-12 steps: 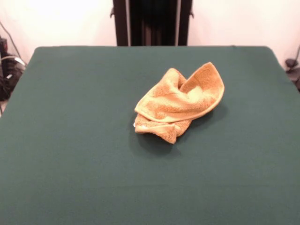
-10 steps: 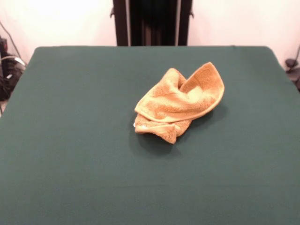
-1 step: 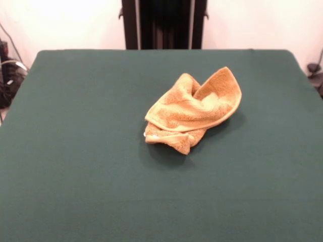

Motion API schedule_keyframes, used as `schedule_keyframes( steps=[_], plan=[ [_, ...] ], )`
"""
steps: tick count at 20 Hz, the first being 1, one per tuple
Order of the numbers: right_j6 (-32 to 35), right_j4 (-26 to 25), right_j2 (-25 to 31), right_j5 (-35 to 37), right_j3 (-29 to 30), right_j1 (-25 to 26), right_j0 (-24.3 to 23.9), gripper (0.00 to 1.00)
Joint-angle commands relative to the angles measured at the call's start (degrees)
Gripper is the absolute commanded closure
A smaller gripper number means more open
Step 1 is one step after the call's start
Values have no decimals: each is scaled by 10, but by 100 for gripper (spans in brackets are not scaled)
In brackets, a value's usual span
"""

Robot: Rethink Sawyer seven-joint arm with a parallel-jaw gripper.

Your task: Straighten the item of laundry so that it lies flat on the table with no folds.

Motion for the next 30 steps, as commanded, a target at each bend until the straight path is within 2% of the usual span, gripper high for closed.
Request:
schedule_keyframes(
  steps=[1,5,13,16,18,20,22,24,30],
  plan=[
    [-66,51,-40,-43,272,-22,-14,0],
    [-53,45,-31,-42,274,-17,-22,0],
    [-63,73,-16,-57,290,-23,-27,0],
    [-14,24,-24,-65,280,-23,-26,0],
    [-6,1,-37,-49,275,-29,-28,0],
    [37,-47,-53,-47,258,-22,-26,0],
    [65,-61,-56,-63,257,-14,-26,0],
    [57,-40,-44,-73,270,-17,-31,0],
    [131,-125,-82,-24,225,-15,-4,0]
  ],
)
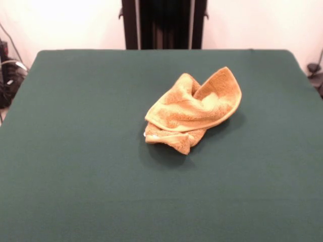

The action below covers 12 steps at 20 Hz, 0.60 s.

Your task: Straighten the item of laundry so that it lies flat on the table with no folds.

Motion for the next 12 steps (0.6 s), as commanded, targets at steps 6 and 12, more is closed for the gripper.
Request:
schedule_keyframes(
  steps=[6,12],
  plan=[
    [148,-89,-133,119,147,-86,36,0],
    [105,-58,-126,184,118,-129,42,0]
  ],
)
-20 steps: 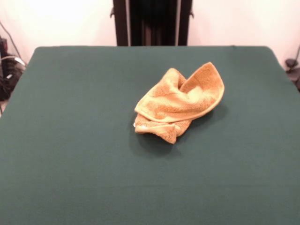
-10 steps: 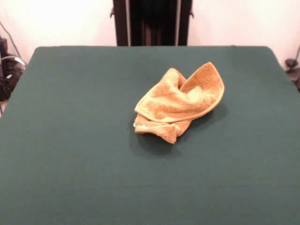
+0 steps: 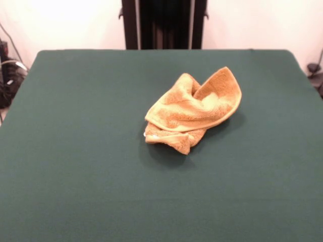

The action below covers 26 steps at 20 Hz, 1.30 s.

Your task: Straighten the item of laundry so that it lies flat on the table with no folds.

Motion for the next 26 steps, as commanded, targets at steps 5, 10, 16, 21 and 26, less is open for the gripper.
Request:
schedule_keyframes(
  steps=[5,10,16,21,26],
  plan=[
    [194,-26,-91,159,66,-107,43,0],
    [227,-10,-65,180,7,-55,49,0],
    [190,51,-34,167,-16,-13,43,0],
    [226,42,-29,203,-43,-14,56,0],
    [193,47,-30,226,-65,-11,46,0]
  ],
)
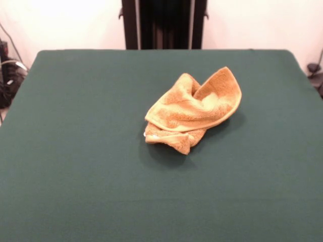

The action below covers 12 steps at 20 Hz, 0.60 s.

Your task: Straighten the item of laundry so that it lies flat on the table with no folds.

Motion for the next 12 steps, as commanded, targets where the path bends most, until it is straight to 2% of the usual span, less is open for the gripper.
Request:
schedule_keyframes(
  steps=[1,6,12],
  plan=[
    [133,27,-30,102,55,6,-1,0],
    [115,-11,-29,144,-6,5,-20,0],
    [-37,-8,-72,213,0,-32,-93,0]
  ],
)
